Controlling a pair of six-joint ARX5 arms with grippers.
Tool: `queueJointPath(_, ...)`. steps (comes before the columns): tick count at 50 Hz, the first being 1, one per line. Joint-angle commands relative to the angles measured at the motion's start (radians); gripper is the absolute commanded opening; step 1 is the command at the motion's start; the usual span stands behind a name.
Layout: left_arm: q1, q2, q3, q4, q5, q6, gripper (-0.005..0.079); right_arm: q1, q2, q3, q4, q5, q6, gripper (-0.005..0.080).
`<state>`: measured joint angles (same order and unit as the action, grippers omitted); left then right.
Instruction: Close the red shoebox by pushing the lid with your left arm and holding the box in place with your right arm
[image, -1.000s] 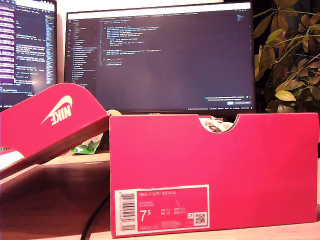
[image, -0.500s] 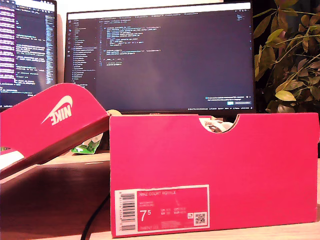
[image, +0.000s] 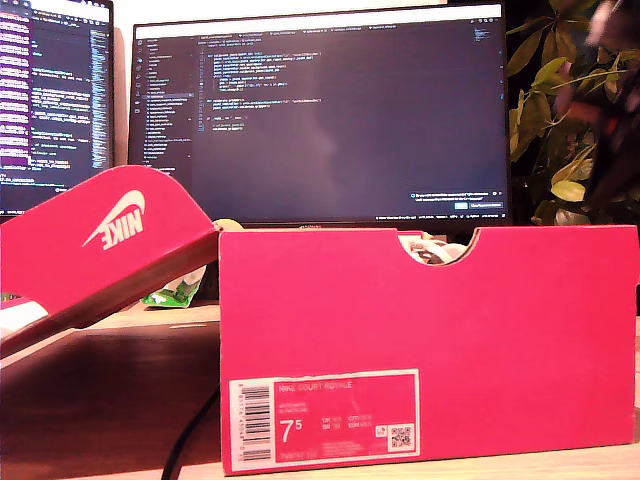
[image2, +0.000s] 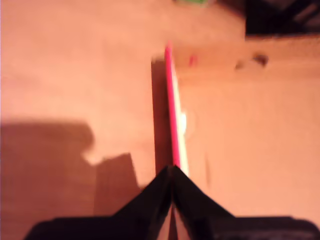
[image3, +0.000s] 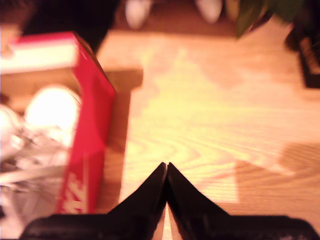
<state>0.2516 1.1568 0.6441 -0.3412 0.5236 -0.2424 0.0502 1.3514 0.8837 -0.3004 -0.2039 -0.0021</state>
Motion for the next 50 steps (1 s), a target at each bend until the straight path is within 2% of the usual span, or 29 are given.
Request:
queueJointPath(1, 0.003, 0.050, -0.002, -0.004, 0.020, 0.028, -0.0019, 0.016, 0.028, 0.023, 0.004, -0.008, -0.014, -0.0012)
queueJointPath(15, 0.004, 0.208, -0.002, -0.021, 0.061, 0.069, -0.0019, 0.061, 0.105, 0.028, 0.005, -0.050, -0.028, -0.0012)
queueJointPath(25, 0.004, 0.254, -0.002, -0.045, 0.060, 0.087, -0.0019, 0.129, 0.169, 0.034, 0.040, -0.084, -0.027, -0.0012)
queueJointPath(36, 0.005, 0.270, -0.002, -0.106, 0.061, 0.117, -0.0019, 0.214, 0.248, 0.073, 0.056, -0.084, -0.029, -0.0012)
queueJointPath(50, 0.010, 0.270, -0.002, -0.171, 0.098, 0.140, -0.0019, 0.230, 0.271, 0.081, 0.076, -0.084, -0.032, -0.0012)
